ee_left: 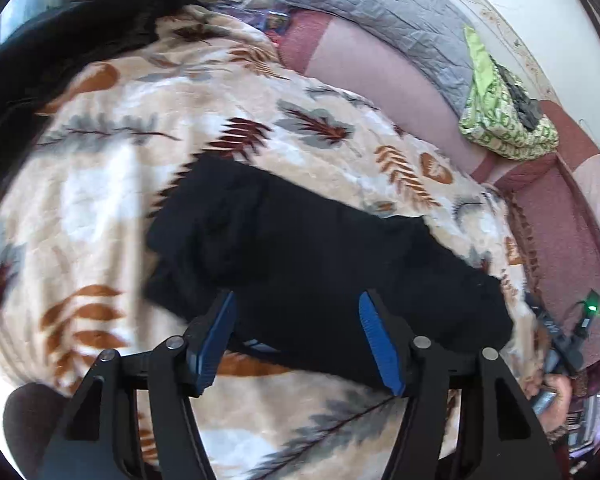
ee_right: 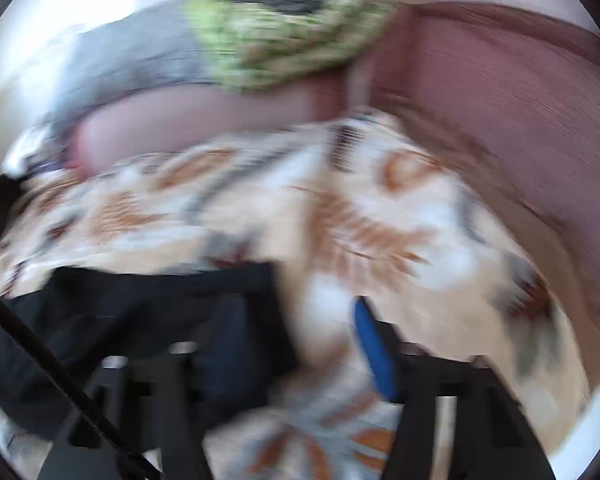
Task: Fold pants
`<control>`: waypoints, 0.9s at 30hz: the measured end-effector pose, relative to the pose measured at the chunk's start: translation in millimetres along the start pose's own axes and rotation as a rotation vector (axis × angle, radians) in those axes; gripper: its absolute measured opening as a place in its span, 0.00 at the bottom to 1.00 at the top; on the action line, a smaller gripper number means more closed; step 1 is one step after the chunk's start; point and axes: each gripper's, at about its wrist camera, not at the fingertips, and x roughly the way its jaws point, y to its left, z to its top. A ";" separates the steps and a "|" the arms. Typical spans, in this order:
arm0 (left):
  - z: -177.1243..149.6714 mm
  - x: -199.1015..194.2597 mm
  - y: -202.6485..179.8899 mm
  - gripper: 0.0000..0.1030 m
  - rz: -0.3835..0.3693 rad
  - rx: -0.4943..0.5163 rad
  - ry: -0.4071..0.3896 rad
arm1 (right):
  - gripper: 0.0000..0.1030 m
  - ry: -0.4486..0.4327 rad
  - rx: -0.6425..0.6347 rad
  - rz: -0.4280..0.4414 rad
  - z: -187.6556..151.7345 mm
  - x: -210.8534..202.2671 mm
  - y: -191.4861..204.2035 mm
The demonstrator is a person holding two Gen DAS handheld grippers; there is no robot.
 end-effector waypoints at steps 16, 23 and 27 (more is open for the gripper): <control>55.5 191.3 -163.9 0.63 0.001 0.420 0.300 | 0.41 0.153 -0.245 0.083 -5.5 76.2 51.6; 70.5 197.4 -165.0 0.07 0.068 0.464 0.324 | 0.16 0.123 -0.131 0.185 -0.1 64.1 36.0; 97.0 198.0 -148.0 0.07 0.029 0.320 0.291 | 0.16 0.065 -0.068 0.185 12.3 50.5 22.8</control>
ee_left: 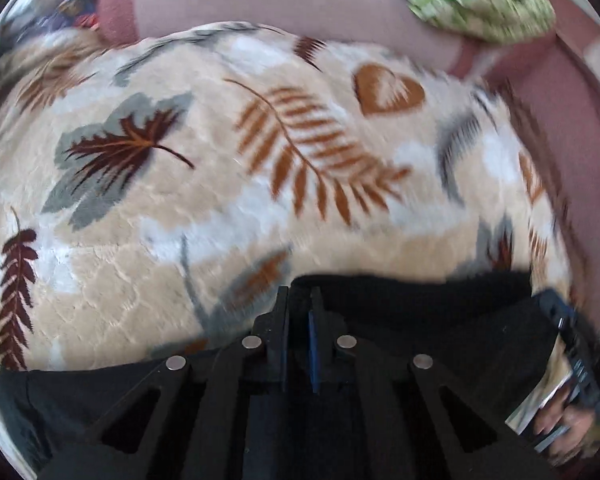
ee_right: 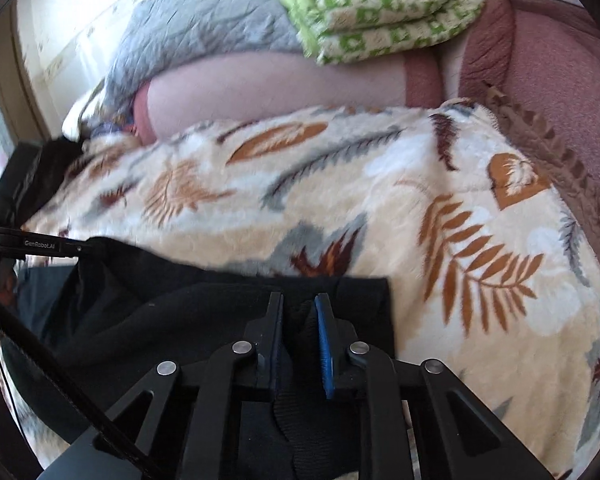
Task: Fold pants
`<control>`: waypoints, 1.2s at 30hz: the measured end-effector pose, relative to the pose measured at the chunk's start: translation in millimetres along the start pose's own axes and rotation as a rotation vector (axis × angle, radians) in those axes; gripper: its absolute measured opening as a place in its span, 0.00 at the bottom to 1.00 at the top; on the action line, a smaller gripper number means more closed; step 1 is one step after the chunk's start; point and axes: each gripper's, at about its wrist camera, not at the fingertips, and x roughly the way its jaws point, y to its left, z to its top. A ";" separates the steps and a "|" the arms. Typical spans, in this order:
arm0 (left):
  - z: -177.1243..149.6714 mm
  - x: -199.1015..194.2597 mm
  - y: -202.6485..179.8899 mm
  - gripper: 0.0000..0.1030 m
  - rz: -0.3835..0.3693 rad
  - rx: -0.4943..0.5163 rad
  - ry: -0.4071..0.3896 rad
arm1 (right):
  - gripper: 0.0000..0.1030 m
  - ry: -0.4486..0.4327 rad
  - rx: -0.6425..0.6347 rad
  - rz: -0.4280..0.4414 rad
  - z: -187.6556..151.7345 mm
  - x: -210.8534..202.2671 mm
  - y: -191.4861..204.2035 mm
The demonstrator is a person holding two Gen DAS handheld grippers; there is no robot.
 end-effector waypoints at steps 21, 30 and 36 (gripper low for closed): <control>4.1 -75.7 60.7 0.56 -0.057 -0.187 -0.170 | 0.70 0.004 0.205 -0.150 -5.7 6.4 -60.9; -87.5 -149.1 147.2 0.57 0.124 -0.325 -0.314 | 0.71 -0.078 0.273 -0.207 7.0 -37.3 -58.3; -148.6 -133.0 179.4 0.57 0.177 -0.452 -0.267 | 0.71 -0.021 0.101 0.057 23.6 -27.7 38.2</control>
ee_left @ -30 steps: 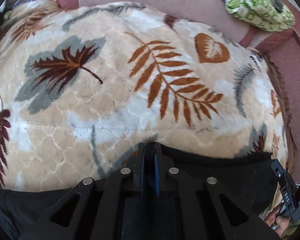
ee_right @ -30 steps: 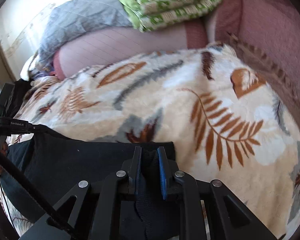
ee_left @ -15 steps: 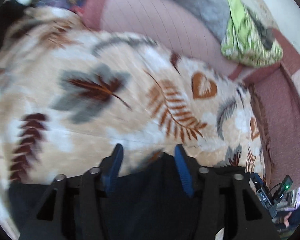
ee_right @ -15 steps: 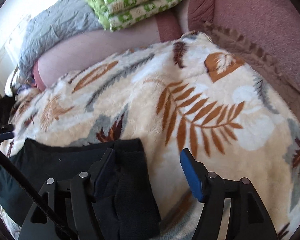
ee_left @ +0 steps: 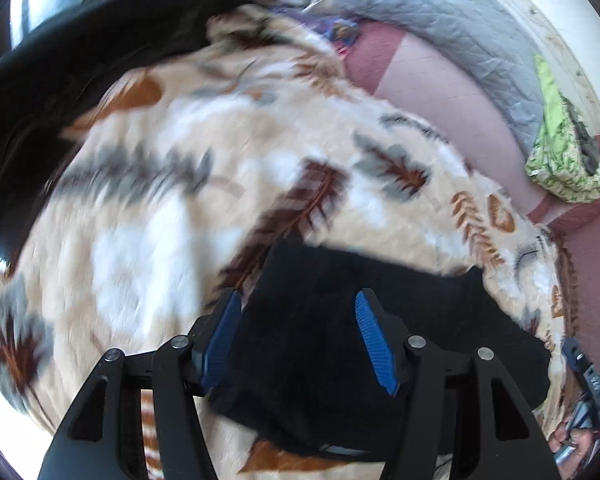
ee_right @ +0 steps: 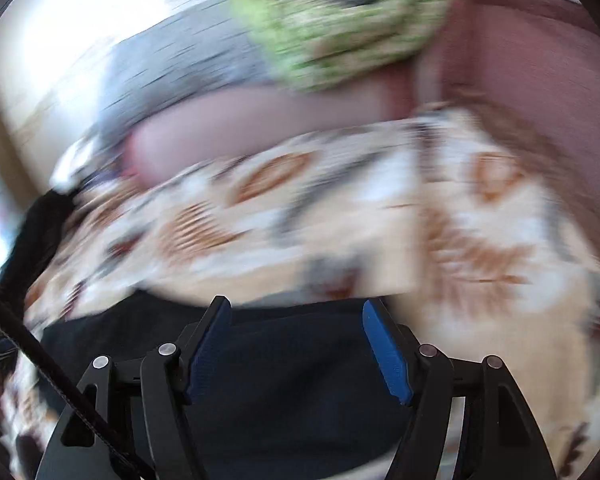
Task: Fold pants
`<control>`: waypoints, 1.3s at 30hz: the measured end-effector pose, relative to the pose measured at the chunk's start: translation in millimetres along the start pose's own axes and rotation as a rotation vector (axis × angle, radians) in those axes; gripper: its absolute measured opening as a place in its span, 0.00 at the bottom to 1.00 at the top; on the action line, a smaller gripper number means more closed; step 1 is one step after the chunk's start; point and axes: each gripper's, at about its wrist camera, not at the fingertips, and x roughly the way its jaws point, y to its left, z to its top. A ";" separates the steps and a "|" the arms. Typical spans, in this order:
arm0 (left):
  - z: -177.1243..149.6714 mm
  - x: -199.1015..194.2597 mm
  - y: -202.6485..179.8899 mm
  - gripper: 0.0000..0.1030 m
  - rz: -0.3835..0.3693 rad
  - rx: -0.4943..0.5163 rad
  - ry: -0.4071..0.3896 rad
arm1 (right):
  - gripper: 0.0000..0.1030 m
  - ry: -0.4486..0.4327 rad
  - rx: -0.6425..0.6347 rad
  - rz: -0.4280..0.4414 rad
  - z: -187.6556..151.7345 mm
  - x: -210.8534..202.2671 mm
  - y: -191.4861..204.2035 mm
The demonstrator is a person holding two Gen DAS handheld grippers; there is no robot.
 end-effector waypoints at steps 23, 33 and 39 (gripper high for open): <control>-44.2 7.0 27.8 0.51 -0.017 -0.067 -0.044 | 0.70 0.551 -0.131 0.563 -44.2 201.5 341.4; -56.2 -48.2 29.2 0.52 -0.098 -0.074 -0.099 | 0.70 0.375 0.089 0.428 -1.1 173.4 190.0; -60.1 -58.8 7.1 0.60 -0.098 -0.007 -0.087 | 0.69 0.218 0.235 0.147 30.6 169.9 93.1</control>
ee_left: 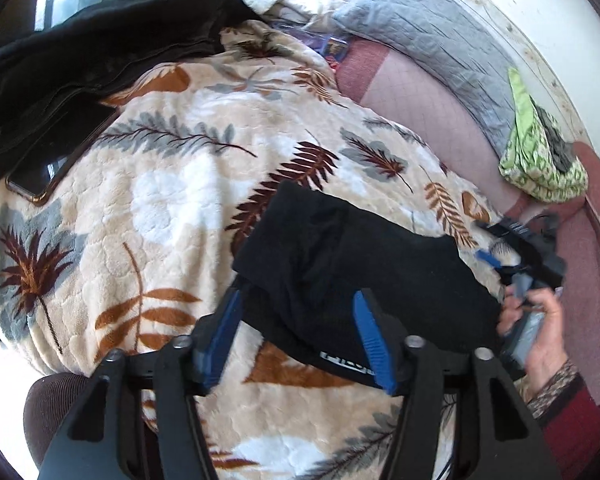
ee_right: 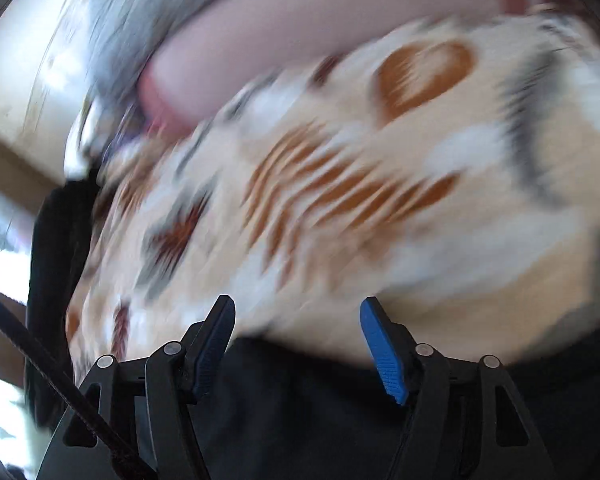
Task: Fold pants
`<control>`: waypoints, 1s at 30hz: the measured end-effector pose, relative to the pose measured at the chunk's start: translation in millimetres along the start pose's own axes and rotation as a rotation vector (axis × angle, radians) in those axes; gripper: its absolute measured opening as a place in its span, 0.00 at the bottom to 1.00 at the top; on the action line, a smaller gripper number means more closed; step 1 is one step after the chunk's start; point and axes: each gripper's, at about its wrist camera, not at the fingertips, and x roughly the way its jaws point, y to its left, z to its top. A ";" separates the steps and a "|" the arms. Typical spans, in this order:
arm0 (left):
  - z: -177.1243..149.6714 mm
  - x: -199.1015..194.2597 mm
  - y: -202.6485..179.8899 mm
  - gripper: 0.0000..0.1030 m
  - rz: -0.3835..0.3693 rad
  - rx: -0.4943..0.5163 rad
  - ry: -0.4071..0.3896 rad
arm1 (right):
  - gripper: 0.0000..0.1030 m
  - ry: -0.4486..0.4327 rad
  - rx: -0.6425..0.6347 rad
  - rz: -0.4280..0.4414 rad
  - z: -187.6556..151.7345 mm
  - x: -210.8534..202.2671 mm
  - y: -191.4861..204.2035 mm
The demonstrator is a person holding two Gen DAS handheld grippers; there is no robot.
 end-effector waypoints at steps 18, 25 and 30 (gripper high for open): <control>-49.9 70.0 -171.3 0.62 -0.123 0.406 0.168 | 0.69 -0.181 0.192 -0.118 -79.3 -196.7 -204.2; -85.2 123.7 -214.1 0.62 -0.003 0.618 0.193 | 0.17 -0.139 0.127 -0.181 -76.7 -169.9 -201.3; -72.8 101.8 -226.8 0.62 -0.114 0.618 0.243 | 0.17 -0.212 0.206 -0.308 -77.3 -187.7 -228.9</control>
